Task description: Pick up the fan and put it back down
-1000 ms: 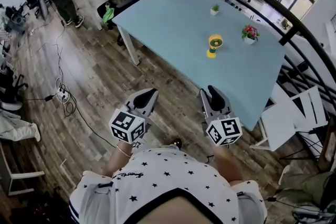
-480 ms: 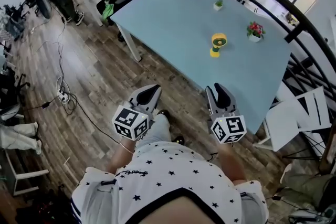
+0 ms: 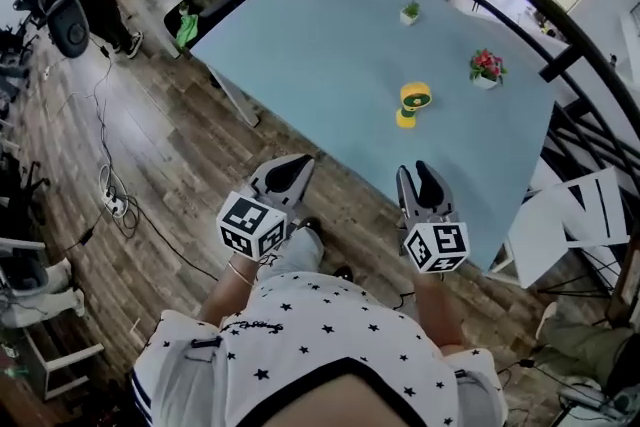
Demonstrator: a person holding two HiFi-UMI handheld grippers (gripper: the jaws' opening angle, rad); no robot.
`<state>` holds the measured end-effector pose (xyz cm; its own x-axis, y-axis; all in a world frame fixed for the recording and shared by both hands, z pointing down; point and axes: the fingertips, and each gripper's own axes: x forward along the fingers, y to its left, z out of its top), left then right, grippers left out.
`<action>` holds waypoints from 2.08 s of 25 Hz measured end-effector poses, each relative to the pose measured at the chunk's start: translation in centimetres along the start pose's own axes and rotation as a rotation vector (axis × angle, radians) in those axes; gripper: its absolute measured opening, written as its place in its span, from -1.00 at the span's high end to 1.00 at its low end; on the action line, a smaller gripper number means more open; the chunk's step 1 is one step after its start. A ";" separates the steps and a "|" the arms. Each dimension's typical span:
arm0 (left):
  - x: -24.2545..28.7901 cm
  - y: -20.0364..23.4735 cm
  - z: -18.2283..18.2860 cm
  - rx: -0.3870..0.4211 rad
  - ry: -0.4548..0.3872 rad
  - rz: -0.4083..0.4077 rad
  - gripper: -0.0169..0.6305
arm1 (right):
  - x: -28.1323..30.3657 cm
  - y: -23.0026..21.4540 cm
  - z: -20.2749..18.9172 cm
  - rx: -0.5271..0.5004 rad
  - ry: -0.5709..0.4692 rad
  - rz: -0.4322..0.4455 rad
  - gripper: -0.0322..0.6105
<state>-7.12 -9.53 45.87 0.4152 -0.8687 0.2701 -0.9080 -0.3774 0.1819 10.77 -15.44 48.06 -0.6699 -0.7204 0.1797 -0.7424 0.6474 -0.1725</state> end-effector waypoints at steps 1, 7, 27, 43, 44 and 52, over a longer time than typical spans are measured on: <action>0.4 0.7 0.0 0.000 0.010 -0.006 0.86 | 0.6 -0.3 -0.3 0.004 0.008 -0.013 0.50; 3.2 3.9 0.3 0.003 0.034 -0.053 0.86 | 3.9 -2.2 -2.0 0.019 0.050 -0.102 0.45; 8.3 12.7 0.2 0.010 0.098 -0.154 0.86 | 11.1 -6.4 -6.4 0.047 0.147 -0.362 0.32; 11.8 13.1 0.0 -0.029 0.144 -0.048 0.86 | 16.4 -13.8 -10.6 0.000 0.251 -0.358 0.28; 11.8 13.1 0.0 -0.032 0.147 -0.043 0.86 | 16.6 -14.1 -10.7 -0.002 0.253 -0.355 0.28; 12.1 13.4 -0.1 -0.035 0.153 -0.006 0.86 | 18.4 -15.3 -10.7 -0.012 0.245 -0.353 0.27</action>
<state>-14.27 -25.12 51.68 0.4264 -0.8064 0.4097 -0.9042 -0.3683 0.2161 9.70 -35.91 64.37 -0.3559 -0.8187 0.4507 -0.9254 0.3760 -0.0480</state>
